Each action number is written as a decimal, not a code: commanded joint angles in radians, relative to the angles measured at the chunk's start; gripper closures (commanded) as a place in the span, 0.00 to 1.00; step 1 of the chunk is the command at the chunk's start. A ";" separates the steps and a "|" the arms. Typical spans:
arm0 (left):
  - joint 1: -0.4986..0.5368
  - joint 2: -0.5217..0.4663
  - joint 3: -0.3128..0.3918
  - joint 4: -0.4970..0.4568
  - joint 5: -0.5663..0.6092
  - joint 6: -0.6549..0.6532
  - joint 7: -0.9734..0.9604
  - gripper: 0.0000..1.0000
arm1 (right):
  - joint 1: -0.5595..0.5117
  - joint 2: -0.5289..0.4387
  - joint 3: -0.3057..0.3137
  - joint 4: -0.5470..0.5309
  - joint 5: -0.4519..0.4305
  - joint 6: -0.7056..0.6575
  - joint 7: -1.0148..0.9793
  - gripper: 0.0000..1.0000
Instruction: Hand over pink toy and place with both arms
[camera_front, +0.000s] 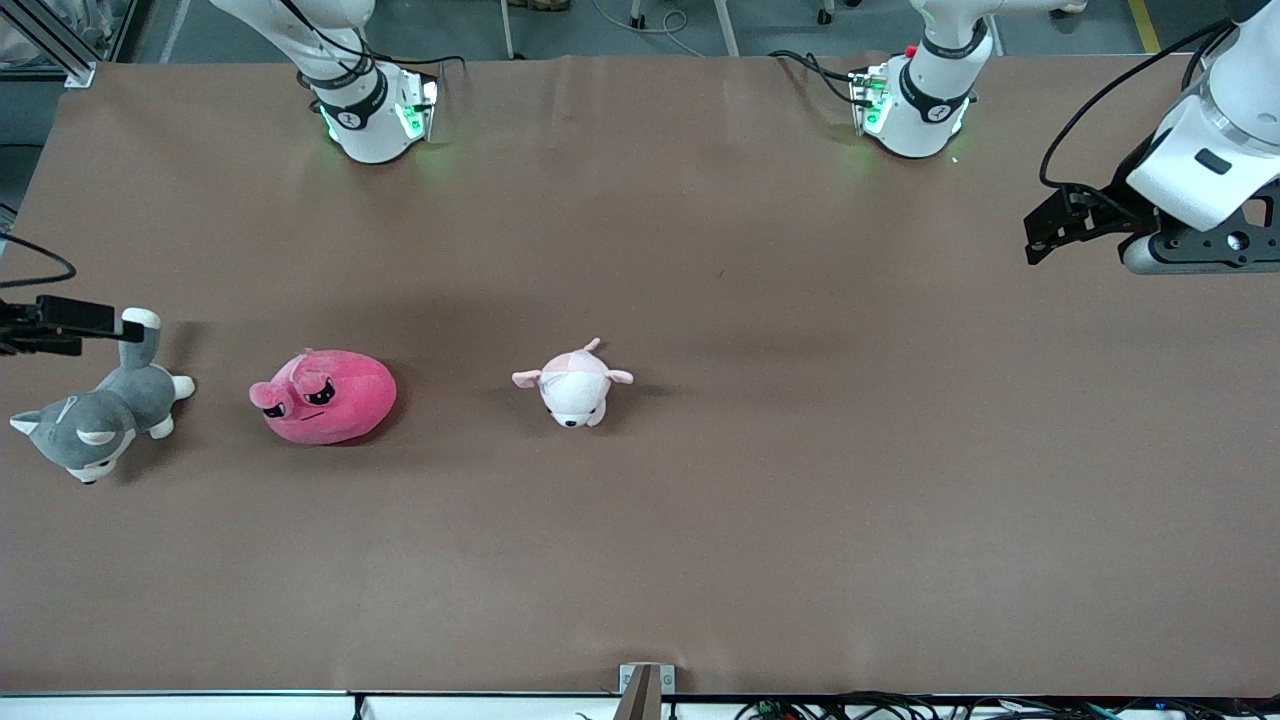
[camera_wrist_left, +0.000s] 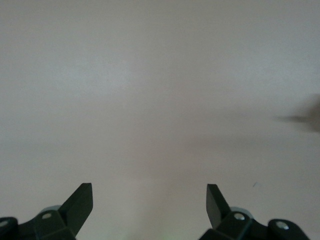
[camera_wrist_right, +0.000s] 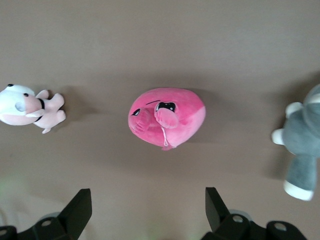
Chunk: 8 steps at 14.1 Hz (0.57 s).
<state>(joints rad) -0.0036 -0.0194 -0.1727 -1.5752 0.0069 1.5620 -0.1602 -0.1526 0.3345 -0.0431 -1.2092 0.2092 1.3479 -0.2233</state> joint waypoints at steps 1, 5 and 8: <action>0.002 -0.016 -0.001 -0.014 -0.015 0.007 0.014 0.00 | 0.027 -0.041 0.000 -0.001 -0.079 0.029 0.070 0.00; 0.002 -0.016 -0.001 -0.016 -0.015 0.010 0.014 0.00 | 0.087 -0.080 0.002 0.022 -0.185 0.031 0.119 0.00; 0.002 -0.016 -0.001 -0.016 -0.015 0.012 0.016 0.00 | 0.093 -0.119 -0.006 0.022 -0.198 0.092 0.110 0.00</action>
<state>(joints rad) -0.0035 -0.0194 -0.1731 -1.5760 0.0069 1.5635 -0.1602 -0.0661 0.2620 -0.0424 -1.1678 0.0411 1.4072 -0.1258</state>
